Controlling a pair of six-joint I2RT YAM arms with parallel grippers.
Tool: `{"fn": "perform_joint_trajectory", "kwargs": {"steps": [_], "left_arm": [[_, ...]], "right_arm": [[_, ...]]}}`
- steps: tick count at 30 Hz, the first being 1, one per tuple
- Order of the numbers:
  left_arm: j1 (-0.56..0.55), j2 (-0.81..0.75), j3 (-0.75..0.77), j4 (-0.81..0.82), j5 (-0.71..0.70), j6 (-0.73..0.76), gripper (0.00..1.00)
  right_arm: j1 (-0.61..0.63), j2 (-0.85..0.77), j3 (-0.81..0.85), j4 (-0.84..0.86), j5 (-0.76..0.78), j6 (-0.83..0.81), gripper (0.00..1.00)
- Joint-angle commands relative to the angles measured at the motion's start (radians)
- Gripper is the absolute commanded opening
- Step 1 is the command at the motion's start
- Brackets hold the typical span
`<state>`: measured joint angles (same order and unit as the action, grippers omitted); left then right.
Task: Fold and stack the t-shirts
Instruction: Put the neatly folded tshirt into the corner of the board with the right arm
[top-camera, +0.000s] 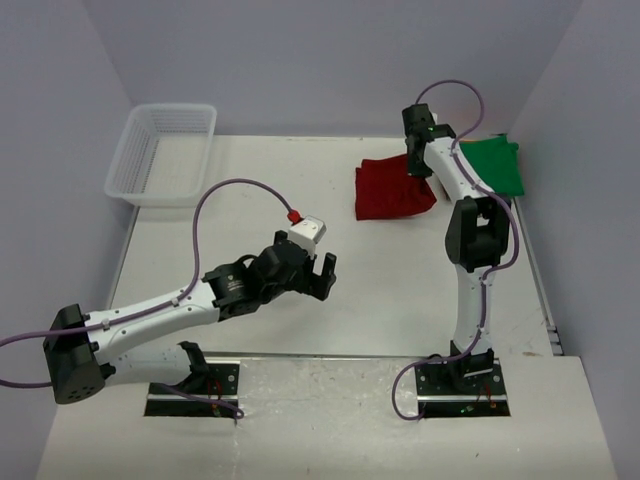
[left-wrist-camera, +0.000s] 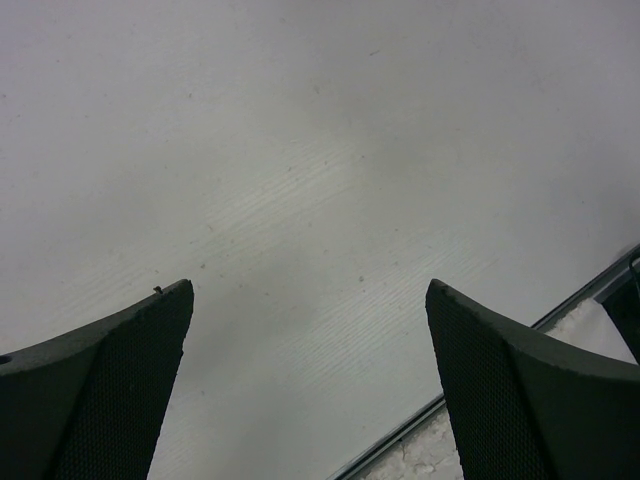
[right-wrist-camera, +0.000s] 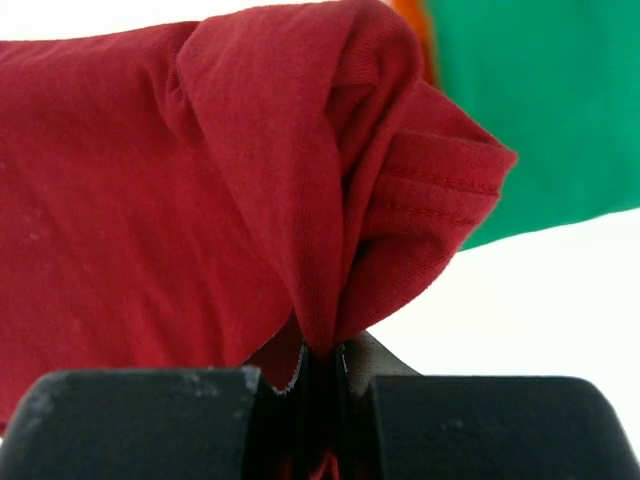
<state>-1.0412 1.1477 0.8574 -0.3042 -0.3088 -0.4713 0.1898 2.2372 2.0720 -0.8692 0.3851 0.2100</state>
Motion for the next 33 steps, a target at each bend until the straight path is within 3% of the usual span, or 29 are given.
{"fn": "perform_joint_trajectory", "kwargs": {"steps": [1, 9, 33], "left_arm": [[0.027, -0.028, -0.021, 0.051, 0.052, 0.03, 0.97], [0.09, -0.055, -0.043, 0.056, 0.108, 0.053, 0.98], [0.144, -0.077, -0.08, 0.096, 0.2, 0.057, 0.98]], "right_arm": [[-0.009, -0.062, 0.071, 0.018, 0.146, -0.055, 0.0], [-0.018, -0.068, 0.134, 0.044, 0.29, -0.139, 0.0], [-0.032, -0.186, 0.206, 0.073, 0.423, -0.264, 0.0]]}}
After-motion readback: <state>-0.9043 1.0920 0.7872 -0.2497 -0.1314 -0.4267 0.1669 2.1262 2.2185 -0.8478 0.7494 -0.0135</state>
